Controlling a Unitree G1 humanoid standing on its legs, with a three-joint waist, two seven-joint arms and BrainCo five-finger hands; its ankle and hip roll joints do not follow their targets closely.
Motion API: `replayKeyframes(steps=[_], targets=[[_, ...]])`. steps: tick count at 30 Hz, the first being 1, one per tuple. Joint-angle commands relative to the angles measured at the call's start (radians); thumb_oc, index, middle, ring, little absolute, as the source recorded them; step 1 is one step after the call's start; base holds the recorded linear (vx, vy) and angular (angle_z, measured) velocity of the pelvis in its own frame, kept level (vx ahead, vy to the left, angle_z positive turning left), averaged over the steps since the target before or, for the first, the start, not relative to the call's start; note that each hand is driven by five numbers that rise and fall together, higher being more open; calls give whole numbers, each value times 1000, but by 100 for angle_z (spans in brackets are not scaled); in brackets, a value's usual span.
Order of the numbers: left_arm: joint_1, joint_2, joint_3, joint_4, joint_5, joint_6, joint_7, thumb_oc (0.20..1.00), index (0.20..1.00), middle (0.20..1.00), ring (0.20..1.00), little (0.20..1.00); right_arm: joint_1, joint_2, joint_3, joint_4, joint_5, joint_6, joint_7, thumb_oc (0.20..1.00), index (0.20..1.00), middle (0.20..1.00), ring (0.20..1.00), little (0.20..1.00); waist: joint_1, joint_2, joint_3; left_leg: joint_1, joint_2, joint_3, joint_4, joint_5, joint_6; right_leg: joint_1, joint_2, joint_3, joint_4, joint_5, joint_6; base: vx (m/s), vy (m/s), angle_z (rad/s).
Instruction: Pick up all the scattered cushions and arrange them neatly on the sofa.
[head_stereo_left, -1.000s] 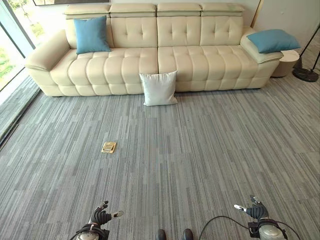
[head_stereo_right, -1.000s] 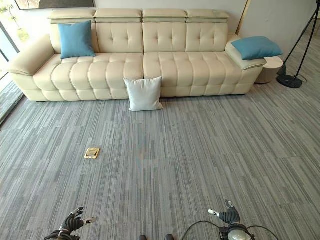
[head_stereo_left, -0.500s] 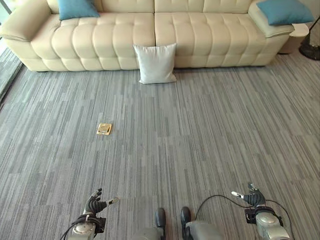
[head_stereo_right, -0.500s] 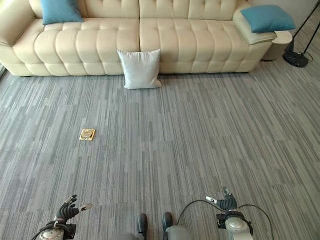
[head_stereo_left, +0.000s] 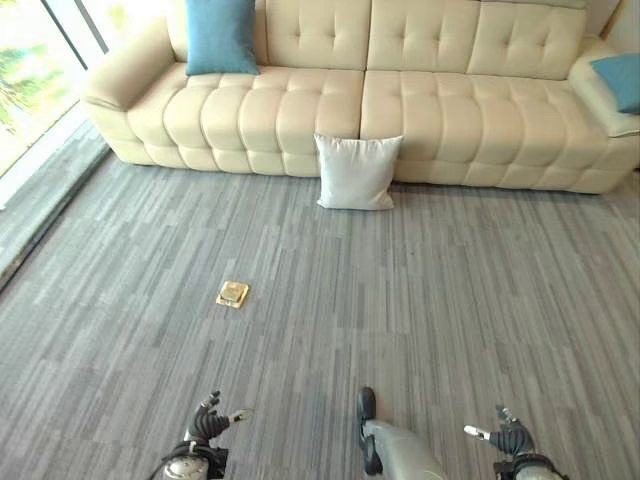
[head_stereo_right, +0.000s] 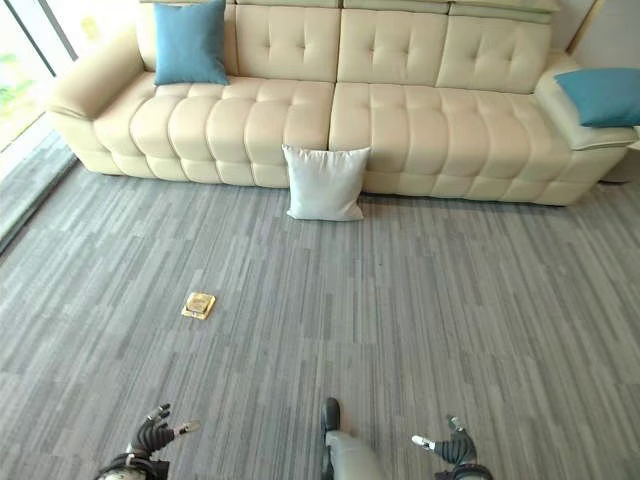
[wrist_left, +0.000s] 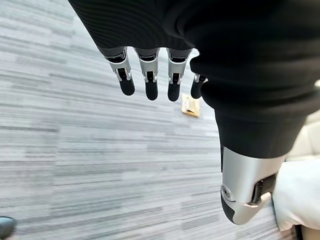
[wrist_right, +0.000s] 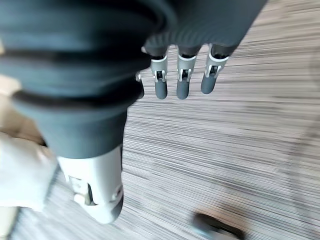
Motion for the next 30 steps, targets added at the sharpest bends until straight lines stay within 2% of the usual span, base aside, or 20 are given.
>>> replayKeyframes(steps=[1,3,4,5,6,7,9,12,14,17,18,19,20,22,24,26,28,29,30], targets=[[-54,55,4,-37,-37,-30,-2,1000,1000,1000,1000,1000,-34,-61,-32,-23,27,-32,-17,1000,1000,1000,1000,1000,-8,-23,69,8,93,60,-114,175,7,77,-51,21,-29,-94,117,289,-182,-21],[-66,58,-6,-28,-28,-29,-5,1000,1000,1000,1000,1000,-37,-68,-38,-20,33,-31,-22,1000,1000,1000,1000,1000,12,-42,88,-111,82,98,-141,108,35,132,-68,30,-40,-117,119,292,-108,0],[-66,59,-11,-26,-23,-28,-8,1000,1000,1000,1000,1000,-38,-70,-39,-16,33,-32,-21,1000,1000,1000,1000,1000,19,-41,90,-128,74,100,-195,95,38,149,-68,38,-41,-127,122,433,-24,-9],[-64,61,-13,-27,-14,-25,-12,1000,1000,1000,1000,1000,-36,-73,-42,-11,33,-34,-26,1000,1000,1000,1000,1000,34,-43,96,-188,57,104,-323,90,39,196,-66,45,-50,-155,126,611,25,-46],[-58,64,-13,-41,-9,-20,-14,1000,1000,1000,1000,1000,-33,-74,-42,-10,33,-32,-29,1000,1000,1000,1000,1000,52,-30,96,-215,58,89,-480,178,20,247,-39,59,-55,-183,123,651,28,-23],[-58,65,-15,-43,-5,-19,-14,1000,1000,1000,1000,1000,-33,-74,-41,-10,32,-33,-35,1000,1000,1000,1000,1000,59,-25,94,-236,55,85,-540,217,8,266,-29,67,-57,-195,123,595,49,-42],[-59,64,-15,-44,-2,-16,-12,1000,1000,1000,1000,1000,-31,-68,-40,-11,30,-28,-40,1000,1000,1000,1000,1000,71,-23,90,-270,57,88,-606,239,1,316,-17,92,-63,-223,125,441,73,-35],[-53,66,-12,-51,-2,-14,-10,1000,1000,1000,1000,1000,-22,-63,-39,-16,11,-19,-41,1000,1000,1000,1000,1000,93,-20,73,-287,61,98,-621,279,-5,384,-15,141,-62,-252,138,464,152,-48],[-43,65,-5,-57,-7,-15,-12,1000,1000,1000,1000,1000,-19,-56,-38,-25,-1,-18,-32,1000,1000,1000,1000,1000,106,-27,52,-283,56,93,-581,289,6,421,-45,165,-59,-261,162,496,258,-40],[-31,76,-2,-73,-2,-17,-16,1000,1000,1000,1000,1000,-6,-34,-33,-42,-17,-19,-16,1000,1000,1000,1000,1000,112,-59,32,-282,34,108,-499,243,37,407,-102,186,10,-214,191,442,251,-96],[-20,85,7,-100,-9,-18,-22,1000,1000,1000,1000,1000,15,-25,-36,-77,-19,-25,-4,1000,1000,1000,1000,1000,119,-77,19,-266,13,114,-464,183,69,389,-129,201,81,-172,210,388,216,-52],[-20,85,7,-100,-9,-17,-22,1000,1000,1000,1000,1000,16,-25,-36,-77,-19,-25,-4,1000,1000,1000,1000,1000,121,-76,17,-268,15,114,-466,186,69,385,-127,202,81,-169,210,369,226,-28],[-23,88,13,-100,-15,-17,-20,1000,1000,1000,1000,1000,13,-25,-32,-81,-22,-26,0,1000,1000,1000,1000,1000,120,-82,20,-262,0,116,-444,155,85,359,-139,211,145,-113,216,155,137,10],[-25,94,24,-101,-28,-18,-10,1000,1000,1000,1000,1000,-4,-20,-21,-82,-23,-21,3,1000,1000,1000,1000,1000,117,-75,40,-228,-7,117,-439,120,115,278,-140,230,305,-25,215,206,198,5],[-25,99,34,-106,-32,-18,0,1000,1000,1000,1000,1000,-18,-12,-12,-90,-25,-23,3,1000,1000,1000,1000,1000,115,-63,58,-174,-12,121,-450,84,133,217,-156,191,390,-1,217,227,200,-10],[-27,93,39,-113,-41,-22,5,1000,1000,1000,1000,1000,-27,-11,-2,-89,-29,-22,5,1000,1000,1000,1000,1000,104,-46,69,-105,-12,109,-478,64,140,128,-143,133,414,-52,193,317,155,-29],[-44,85,33,-102,-49,-26,7,1000,1000,1000,1000,1000,-34,-18,2,-91,-25,-22,2,1000,1000,1000,1000,1000,69,-31,92,-13,-30,68,-516,39,136,33,-76,86,334,-136,186,383,61,4],[-45,84,33,-102,-49,-26,7,1000,1000,1000,1000,1000,-35,-18,2,-91,-25,-22,2,1000,1000,1000,1000,1000,67,-30,91,-15,-29,67,-517,42,136,33,-75,85,330,-133,186,304,11,29],[-48,80,31,-96,-55,-25,6,1000,1000,1000,1000,1000,-37,-18,1,-92,-19,-20,0,1000,1000,1000,1000,1000,61,-33,94,12,-41,60,-529,31,133,3,-63,77,274,-132,189,247,-12,64]])
